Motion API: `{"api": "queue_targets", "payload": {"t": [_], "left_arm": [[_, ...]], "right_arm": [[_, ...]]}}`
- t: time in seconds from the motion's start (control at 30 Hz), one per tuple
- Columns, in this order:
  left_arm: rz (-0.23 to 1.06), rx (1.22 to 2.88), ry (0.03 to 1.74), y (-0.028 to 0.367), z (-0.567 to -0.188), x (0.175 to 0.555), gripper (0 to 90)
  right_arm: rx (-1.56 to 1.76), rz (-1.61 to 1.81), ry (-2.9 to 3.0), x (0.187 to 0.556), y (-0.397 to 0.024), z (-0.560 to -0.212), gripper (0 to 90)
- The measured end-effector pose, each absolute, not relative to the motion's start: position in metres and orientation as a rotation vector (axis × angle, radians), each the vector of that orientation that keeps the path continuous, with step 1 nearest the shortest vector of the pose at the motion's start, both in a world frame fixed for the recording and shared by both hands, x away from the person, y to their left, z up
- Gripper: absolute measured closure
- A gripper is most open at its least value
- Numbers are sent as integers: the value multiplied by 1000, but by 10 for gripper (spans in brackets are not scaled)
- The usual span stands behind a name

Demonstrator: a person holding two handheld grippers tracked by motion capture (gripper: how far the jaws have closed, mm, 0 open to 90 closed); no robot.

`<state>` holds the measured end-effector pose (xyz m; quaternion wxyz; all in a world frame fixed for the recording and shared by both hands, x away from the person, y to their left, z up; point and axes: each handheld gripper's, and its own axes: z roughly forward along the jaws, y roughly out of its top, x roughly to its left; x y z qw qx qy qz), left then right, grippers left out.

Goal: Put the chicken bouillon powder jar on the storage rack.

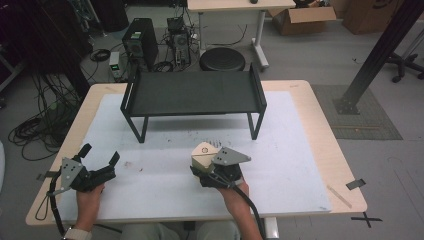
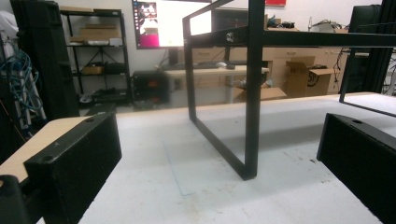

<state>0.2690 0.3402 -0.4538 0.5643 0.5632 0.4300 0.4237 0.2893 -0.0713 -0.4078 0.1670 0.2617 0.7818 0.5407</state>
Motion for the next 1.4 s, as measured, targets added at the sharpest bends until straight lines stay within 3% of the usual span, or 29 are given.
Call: {"api": "queue_targets", "payload": {"t": [1.4], "left_arm": [[999, 1326, 1013, 340, -454, 269, 2]], "right_arm": [[632, 1633, 2090, 321, -69, -301, 292]]}}
